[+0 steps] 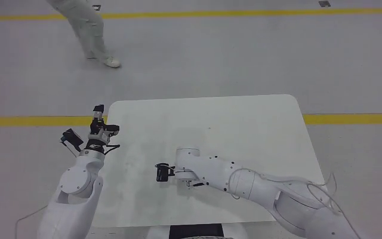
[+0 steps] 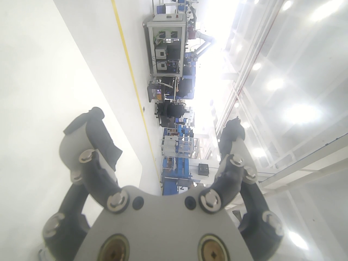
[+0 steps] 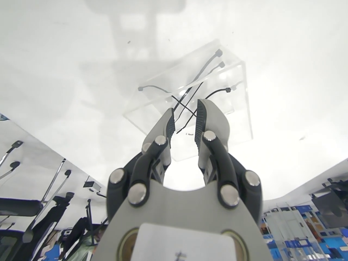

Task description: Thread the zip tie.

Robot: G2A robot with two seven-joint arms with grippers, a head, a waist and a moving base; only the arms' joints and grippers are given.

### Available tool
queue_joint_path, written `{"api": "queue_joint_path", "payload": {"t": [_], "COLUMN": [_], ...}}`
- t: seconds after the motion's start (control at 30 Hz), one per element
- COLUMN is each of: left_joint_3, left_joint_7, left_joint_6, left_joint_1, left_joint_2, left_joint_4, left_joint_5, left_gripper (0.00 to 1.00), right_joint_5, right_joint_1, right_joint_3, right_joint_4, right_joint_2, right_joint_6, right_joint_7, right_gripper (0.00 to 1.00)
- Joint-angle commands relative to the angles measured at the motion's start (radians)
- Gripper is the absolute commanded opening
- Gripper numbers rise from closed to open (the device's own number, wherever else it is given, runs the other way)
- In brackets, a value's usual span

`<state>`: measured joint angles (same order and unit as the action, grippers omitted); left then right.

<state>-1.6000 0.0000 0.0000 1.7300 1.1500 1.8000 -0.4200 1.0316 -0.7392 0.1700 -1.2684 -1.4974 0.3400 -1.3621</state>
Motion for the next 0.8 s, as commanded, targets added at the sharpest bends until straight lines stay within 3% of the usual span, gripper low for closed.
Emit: {"api": "queue_joint_path", "payload": {"t": [0.0, 0.53, 0.77], "left_joint_3": [0.000, 0.000, 0.000], "left_joint_7": [0.000, 0.000, 0.000], "left_joint_6": [0.000, 0.000, 0.000], "left_joint_1": [0.000, 0.000, 0.000], "left_joint_2": [0.000, 0.000, 0.000], "left_joint_4": [0.000, 0.000, 0.000], "left_joint_5": [0.000, 0.000, 0.000], "left_gripper": [1.00, 1.00, 1.00], "right_joint_5": [0.001, 0.018, 0.016], "right_joint_1": [-0.001, -0.005, -0.005], "right_joint_3": [0.000, 0.000, 0.000], "right_joint_4": [0.007, 0.070, 0.082], "right_joint_2": [-0.004, -0.041, -0.048], "right_joint_6": [0.000, 0.000, 0.000], "right_joint_7": [0.001, 0.003, 0.006], "right_gripper": [0.20, 0.12, 0.00]}}
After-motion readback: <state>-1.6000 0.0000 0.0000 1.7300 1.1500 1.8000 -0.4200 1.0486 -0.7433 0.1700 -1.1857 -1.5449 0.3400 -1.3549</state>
